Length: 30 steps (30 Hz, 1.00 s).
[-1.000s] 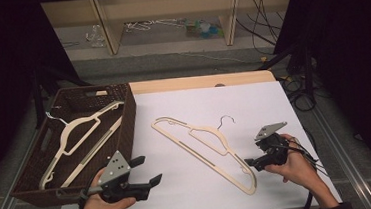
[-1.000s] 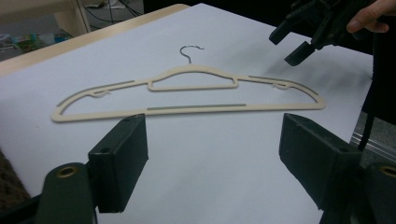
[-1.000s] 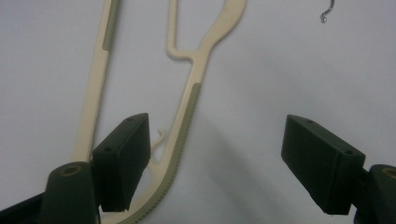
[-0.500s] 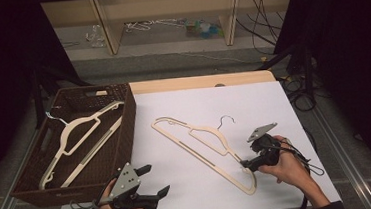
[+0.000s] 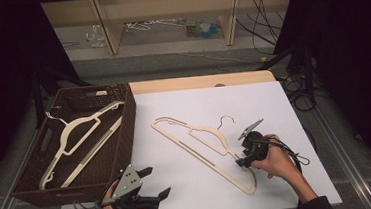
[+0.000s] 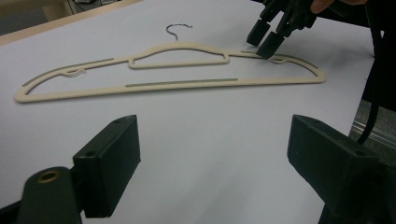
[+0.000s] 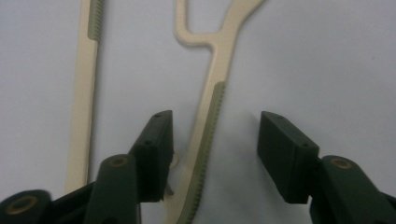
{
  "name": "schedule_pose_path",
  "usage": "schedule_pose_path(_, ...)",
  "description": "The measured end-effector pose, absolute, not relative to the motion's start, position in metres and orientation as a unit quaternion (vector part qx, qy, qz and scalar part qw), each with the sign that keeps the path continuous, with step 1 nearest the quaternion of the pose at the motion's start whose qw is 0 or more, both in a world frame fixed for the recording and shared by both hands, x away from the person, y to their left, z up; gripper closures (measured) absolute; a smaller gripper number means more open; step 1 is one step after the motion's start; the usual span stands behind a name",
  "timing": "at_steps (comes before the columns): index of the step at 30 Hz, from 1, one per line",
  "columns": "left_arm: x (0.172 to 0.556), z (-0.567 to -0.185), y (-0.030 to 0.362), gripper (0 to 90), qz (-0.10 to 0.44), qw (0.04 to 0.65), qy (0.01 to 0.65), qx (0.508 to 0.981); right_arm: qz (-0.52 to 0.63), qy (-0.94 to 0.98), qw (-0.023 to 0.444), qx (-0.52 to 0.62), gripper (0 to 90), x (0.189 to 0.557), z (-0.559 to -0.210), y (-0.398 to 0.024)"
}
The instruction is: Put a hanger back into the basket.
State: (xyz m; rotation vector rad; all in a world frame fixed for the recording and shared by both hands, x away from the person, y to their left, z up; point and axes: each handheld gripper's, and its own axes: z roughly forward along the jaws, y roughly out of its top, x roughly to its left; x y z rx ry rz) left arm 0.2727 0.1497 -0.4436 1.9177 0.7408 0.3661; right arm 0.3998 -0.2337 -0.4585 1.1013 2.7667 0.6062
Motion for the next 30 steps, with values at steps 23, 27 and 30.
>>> schedule_pose_path(23,0.273,-0.446,0.150,17.5,0.145,0.501,0.311,0.794,0.131,0.927,0.053,0.349,65.0,0.408,-0.457,-0.210)
schedule_pose_path(27,0.273,-0.446,0.150,17.5,0.147,0.498,0.308,0.797,0.124,0.931,0.041,0.340,70.2,0.408,-0.456,-0.210)
schedule_pose_path(30,0.273,-0.446,0.150,17.6,0.147,0.498,0.308,0.797,0.122,0.931,0.034,0.343,71.1,0.412,-0.457,-0.210)
